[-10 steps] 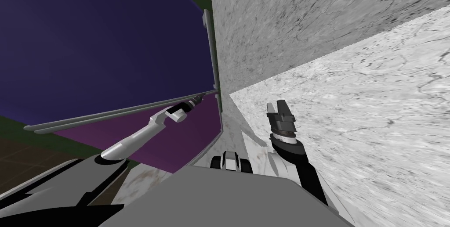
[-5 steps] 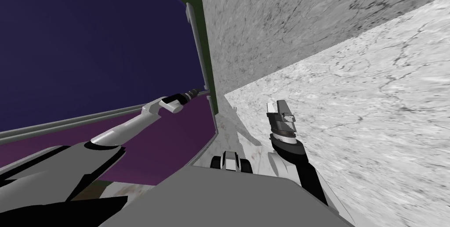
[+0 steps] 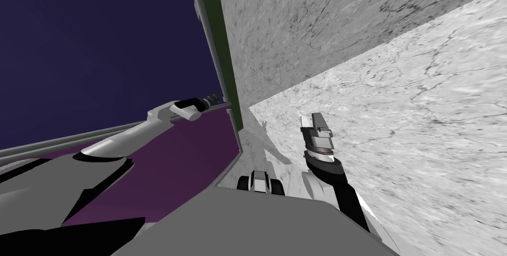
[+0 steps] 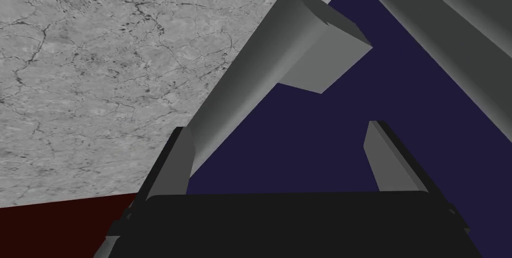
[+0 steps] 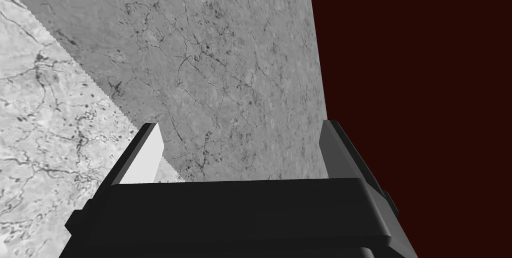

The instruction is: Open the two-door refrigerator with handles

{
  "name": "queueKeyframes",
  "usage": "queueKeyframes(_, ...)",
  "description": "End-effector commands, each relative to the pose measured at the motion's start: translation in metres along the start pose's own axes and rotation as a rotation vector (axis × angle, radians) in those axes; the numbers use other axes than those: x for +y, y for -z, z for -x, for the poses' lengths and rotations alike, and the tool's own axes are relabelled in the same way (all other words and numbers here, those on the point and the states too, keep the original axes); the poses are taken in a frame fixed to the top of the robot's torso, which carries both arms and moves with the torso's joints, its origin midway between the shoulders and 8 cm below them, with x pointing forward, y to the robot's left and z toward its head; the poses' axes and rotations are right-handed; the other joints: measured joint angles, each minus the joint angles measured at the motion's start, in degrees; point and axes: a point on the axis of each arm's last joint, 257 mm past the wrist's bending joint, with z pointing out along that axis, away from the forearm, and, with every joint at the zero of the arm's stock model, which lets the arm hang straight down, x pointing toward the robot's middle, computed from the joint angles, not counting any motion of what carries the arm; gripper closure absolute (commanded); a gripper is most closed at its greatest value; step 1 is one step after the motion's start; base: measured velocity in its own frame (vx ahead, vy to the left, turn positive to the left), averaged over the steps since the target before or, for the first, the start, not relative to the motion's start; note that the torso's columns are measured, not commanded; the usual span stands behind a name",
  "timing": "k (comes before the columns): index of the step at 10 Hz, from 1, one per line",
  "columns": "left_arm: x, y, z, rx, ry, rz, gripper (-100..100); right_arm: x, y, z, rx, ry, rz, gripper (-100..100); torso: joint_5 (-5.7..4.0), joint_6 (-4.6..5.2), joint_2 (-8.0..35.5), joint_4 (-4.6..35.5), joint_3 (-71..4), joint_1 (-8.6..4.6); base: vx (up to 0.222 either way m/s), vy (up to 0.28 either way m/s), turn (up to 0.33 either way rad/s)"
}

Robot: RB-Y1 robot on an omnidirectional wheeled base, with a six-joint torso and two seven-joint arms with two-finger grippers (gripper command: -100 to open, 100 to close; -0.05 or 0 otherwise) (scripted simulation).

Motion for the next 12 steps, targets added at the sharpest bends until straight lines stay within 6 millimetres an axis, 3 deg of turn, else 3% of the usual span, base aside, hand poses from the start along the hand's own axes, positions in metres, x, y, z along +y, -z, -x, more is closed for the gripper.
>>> queueKeyframes(1, -0.002, -0.001, 0.031, -0.032, -0.028, 0.031, -100, 0.000, 0.000, 0.000, 0.000, 0.000, 0.000, 0, -0.05, 0.01, -0.10, -0.03, -0.07, -0.11, 0.044, -0.074, -0.060)
queueKeyframes(2, -0.004, 0.000, 0.045, -0.047, -0.040, 0.044, -100, 0.000, 0.000, 0.000, 0.000, 0.000, 0.000, 0, -0.05, 0.01, -0.11, -0.04, -0.08, -0.12, 0.045, -0.078, -0.069)
queueKeyframes(4, -0.003, -0.003, 0.039, -0.040, -0.034, 0.038, -100, 0.000, 0.000, 0.000, 0.000, 0.000, 0.000, 0, 0.03, -0.02, -0.01, -0.02, -0.01, 0.12, 0.013, -0.023, -0.006)
queueKeyframes(5, -0.003, -0.003, 0.039, -0.039, -0.033, 0.037, 100, 0.000, 0.000, 0.000, 0.000, 0.000, 0.000, 0, 0.06, -0.02, 0.04, 0.01, 0.02, 0.19, 0.000, 0.000, 0.000)
queueKeyframes(6, -0.030, -0.002, 0.023, -0.002, -0.027, -0.021, 100, 0.000, 0.000, 0.000, 0.000, 0.000, 0.000, 0, 0.04, -0.01, 0.02, 0.01, 0.01, 0.12, -0.185, -0.018, -0.058)
queueKeyframes(7, -0.031, -0.002, 0.023, -0.001, -0.028, -0.022, 100, 0.000, 0.000, 0.000, 0.000, 0.000, 0.000, 0, -0.02, 0.02, 0.50, 0.13, 0.28, -0.05, -0.235, -0.007, -0.045)
queueKeyframes(12, -0.096, 0.009, -0.021, 0.102, -0.009, -0.162, 100, 0.000, 0.000, 0.000, 0.000, 0.000, 0.000, 0, -0.05, 0.00, -0.12, -0.03, -0.08, -0.09, -0.268, -0.007, -0.040)
